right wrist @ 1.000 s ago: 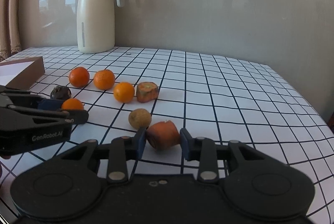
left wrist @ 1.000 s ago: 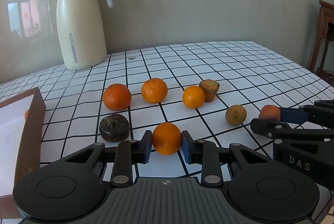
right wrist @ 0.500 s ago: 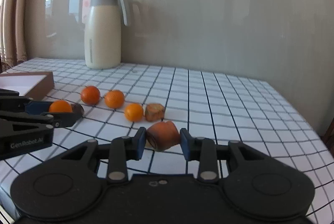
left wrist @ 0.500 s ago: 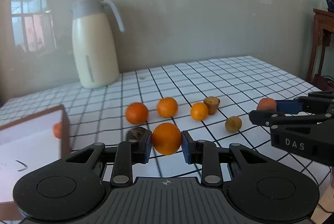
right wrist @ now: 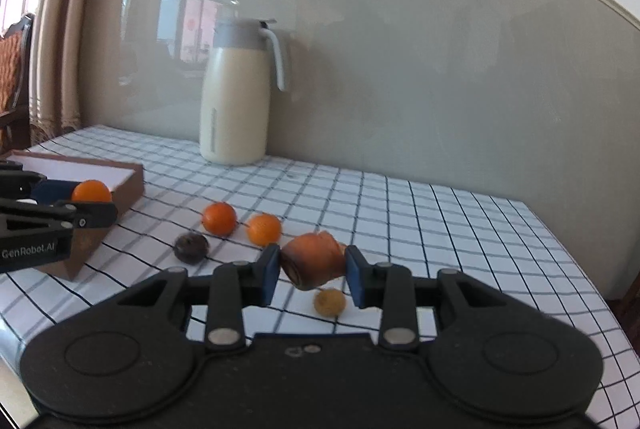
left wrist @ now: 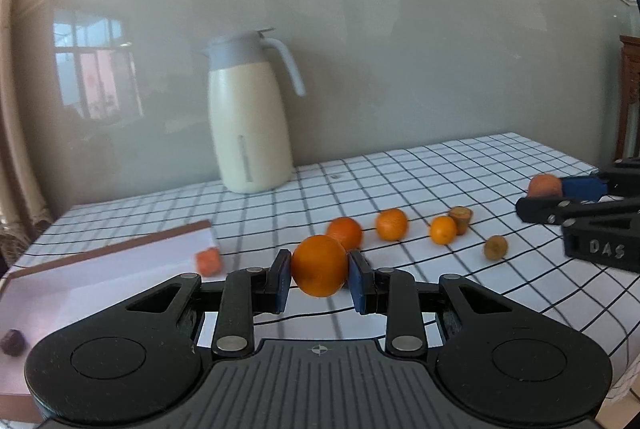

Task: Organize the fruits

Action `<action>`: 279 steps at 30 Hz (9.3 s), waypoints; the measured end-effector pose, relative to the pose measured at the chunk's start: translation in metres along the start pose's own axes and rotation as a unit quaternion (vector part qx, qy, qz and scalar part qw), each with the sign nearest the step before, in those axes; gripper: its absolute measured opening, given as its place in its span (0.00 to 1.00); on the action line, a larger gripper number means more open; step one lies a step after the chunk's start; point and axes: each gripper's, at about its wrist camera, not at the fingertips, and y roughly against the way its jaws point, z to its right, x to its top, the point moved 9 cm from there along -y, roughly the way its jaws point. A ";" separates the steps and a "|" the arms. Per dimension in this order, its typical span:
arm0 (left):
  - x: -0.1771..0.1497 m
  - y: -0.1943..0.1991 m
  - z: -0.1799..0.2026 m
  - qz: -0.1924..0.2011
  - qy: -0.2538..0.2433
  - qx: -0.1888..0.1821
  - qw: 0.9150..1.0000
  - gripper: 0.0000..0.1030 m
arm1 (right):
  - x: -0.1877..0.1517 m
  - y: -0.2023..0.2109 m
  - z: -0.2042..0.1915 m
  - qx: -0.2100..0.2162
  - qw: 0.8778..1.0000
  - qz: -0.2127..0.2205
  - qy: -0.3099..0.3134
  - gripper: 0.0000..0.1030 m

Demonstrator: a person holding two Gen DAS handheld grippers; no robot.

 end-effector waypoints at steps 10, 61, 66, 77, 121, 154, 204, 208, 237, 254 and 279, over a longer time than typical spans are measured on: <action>-0.011 0.037 -0.046 0.016 0.027 0.037 0.999 0.30 | 0.024 0.018 -0.049 0.048 0.997 0.041 0.034 0.26; -0.050 0.094 -0.229 0.030 0.114 0.207 0.971 0.30 | 0.069 0.005 -0.231 0.223 0.968 0.081 0.081 0.26; -0.050 0.086 -0.242 0.026 0.117 0.216 0.969 0.30 | 0.073 -0.002 -0.236 0.220 0.968 0.083 0.093 0.26; -0.062 0.069 -0.270 0.007 0.131 0.237 0.963 0.30 | 0.073 -0.030 -0.229 0.204 0.973 0.070 0.084 0.26; -0.087 0.029 -0.300 -0.056 0.151 0.246 0.956 0.30 | 0.057 -0.105 -0.232 0.209 0.976 -0.026 0.054 0.26; -0.076 0.044 -0.296 -0.007 0.118 0.293 0.949 1.00 | 0.056 -0.110 -0.234 0.175 0.982 0.009 0.068 0.94; 0.000 0.029 -0.111 0.094 0.052 0.135 0.985 1.00 | 0.029 -0.017 -0.069 0.033 0.998 0.050 0.036 0.79; -0.003 0.019 -0.082 0.088 0.032 0.111 0.989 1.00 | 0.019 -0.019 -0.047 0.012 0.999 0.039 0.027 0.76; -0.005 -0.051 0.023 0.022 -0.002 0.026 0.999 0.93 | -0.018 -0.059 0.010 -0.011 0.999 -0.016 0.026 0.58; -0.019 -0.086 0.042 -0.032 0.001 0.002 0.999 0.83 | -0.049 -0.082 0.022 -0.013 0.996 -0.084 0.021 0.40; -0.027 -0.120 0.051 -0.096 0.020 -0.021 0.995 0.35 | -0.053 -0.092 0.024 -0.013 0.994 -0.107 0.010 0.19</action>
